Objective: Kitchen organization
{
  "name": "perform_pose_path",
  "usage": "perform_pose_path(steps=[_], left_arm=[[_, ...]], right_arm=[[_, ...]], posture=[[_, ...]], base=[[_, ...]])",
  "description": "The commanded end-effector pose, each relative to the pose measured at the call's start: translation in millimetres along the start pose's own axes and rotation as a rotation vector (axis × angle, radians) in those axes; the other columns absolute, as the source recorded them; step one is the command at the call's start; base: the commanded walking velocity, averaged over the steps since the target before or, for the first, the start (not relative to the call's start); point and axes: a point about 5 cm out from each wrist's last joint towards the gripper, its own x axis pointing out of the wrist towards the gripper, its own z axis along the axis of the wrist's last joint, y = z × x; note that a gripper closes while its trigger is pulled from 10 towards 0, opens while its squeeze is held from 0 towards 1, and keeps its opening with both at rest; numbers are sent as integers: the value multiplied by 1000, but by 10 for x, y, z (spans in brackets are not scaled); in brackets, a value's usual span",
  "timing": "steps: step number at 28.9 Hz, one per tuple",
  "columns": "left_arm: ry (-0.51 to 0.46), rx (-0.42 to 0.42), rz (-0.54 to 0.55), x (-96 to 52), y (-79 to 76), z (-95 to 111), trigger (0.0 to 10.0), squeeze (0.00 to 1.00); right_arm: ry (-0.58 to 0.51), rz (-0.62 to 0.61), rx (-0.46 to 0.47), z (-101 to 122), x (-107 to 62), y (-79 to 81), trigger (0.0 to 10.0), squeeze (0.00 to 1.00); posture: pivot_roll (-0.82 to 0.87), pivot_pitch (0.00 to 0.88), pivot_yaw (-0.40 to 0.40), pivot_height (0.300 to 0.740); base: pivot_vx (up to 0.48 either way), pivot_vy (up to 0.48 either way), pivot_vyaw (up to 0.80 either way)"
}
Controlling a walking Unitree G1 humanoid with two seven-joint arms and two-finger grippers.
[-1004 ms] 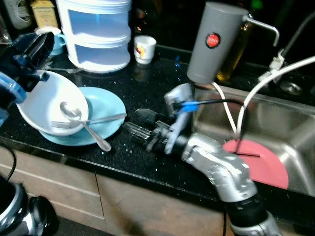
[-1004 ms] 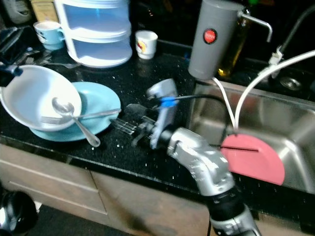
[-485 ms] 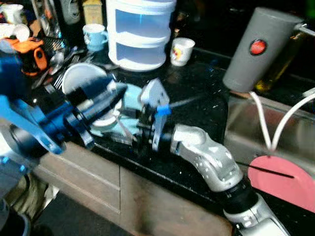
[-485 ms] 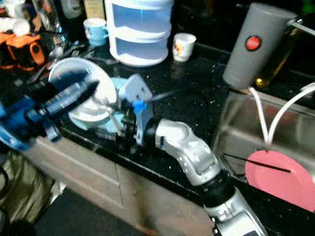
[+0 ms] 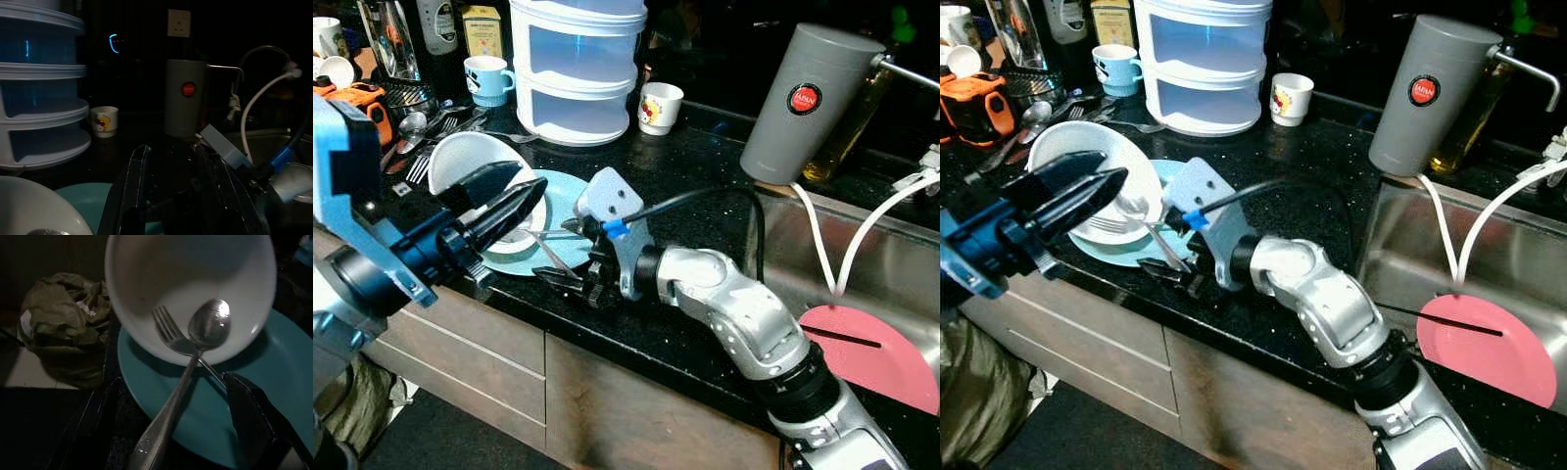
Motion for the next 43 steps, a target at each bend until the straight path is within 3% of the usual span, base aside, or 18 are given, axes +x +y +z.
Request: perform_pose_path(steps=[1,2,4,10,16,20,30,37,43], left_arm=[[-6,5,47,-9,55,-16,10000,0],[-6,5,47,-9,55,-16,10000,0],[37,27,122,-103,156,-51,10000,0],[87,35,151,-236,185,-100,10000,0],[134,40,177,-397,226,-129,10000,0],[199,39,133,-511,175,-185,10000,0],[194,49,134,-527,159,-178,10000,0],[159,57,131,-482,164,-150,10000,0],[130,52,111,-420,141,-152,10000,0]], right_arm=[[-5,-36,79,45,0,-13,10000,0],[-5,-36,79,45,0,-13,10000,0],[37,-74,191,4,73,4,10000,0],[58,-59,253,11,164,51,10000,0],[62,-67,280,54,261,81,10000,0],[102,-85,273,65,363,182,10000,0],[165,-100,206,-36,489,346,10000,0],[205,-204,192,-149,551,263,10000,0],[222,-257,334,-172,557,155,10000,0]], posture=[[149,0,-98,740],[149,0,-98,740],[156,0,-106,740],[168,0,-117,740],[186,0,-121,740],[195,0,-127,740],[202,0,-137,740],[202,0,-138,740],[195,0,-138,740]], base=[[0,0,0],[0,0,0],[0,0,0],[0,0,0],[0,0,0],[0,0,0],[0,0,0],[0,0,0],[0,0,0]])
